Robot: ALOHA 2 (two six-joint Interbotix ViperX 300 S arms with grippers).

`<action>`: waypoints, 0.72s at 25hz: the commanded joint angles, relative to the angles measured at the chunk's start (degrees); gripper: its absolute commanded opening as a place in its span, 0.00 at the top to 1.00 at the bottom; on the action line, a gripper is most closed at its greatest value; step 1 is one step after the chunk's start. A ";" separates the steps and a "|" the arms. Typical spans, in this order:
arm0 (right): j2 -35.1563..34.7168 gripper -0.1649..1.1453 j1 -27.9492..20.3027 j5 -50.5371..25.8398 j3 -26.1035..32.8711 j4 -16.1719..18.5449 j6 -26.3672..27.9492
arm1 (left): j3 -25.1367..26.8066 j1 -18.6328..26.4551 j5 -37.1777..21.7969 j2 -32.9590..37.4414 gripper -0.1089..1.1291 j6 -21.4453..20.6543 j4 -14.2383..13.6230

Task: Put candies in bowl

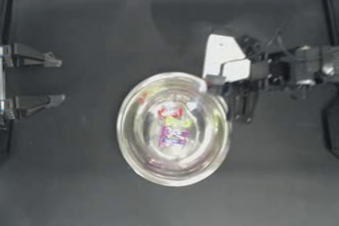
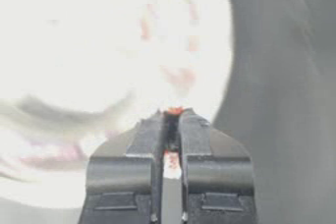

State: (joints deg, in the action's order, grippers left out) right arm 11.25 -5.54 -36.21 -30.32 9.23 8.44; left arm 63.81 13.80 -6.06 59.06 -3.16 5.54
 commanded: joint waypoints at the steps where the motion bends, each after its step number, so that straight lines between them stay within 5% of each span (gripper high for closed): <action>1: -1.76 0.62 2.46 2.81 2.72 -0.35 0.18 | -0.70 0.00 0.44 -0.35 0.10 -0.09 -0.09; 9: -6.77 0.57 3.87 8.00 4.13 -2.55 0.09 | -0.09 0.00 0.44 0.70 0.10 -0.09 0.00; 11: -7.12 0.49 3.96 9.23 4.04 -2.64 0.09 | 0.09 0.00 0.44 0.88 0.10 -0.09 0.00; 16: -7.12 0.04 3.87 11.16 3.78 -2.64 0.26 | 0.09 0.00 0.44 0.88 0.10 -0.09 0.09; 18: -7.12 0.08 3.87 11.34 3.60 -2.64 0.26 | 0.09 0.00 0.44 0.88 0.10 -0.09 0.09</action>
State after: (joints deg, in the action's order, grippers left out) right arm 3.25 -1.67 -25.58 -27.77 6.68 8.61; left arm 64.51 13.80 -6.06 60.29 -3.25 5.63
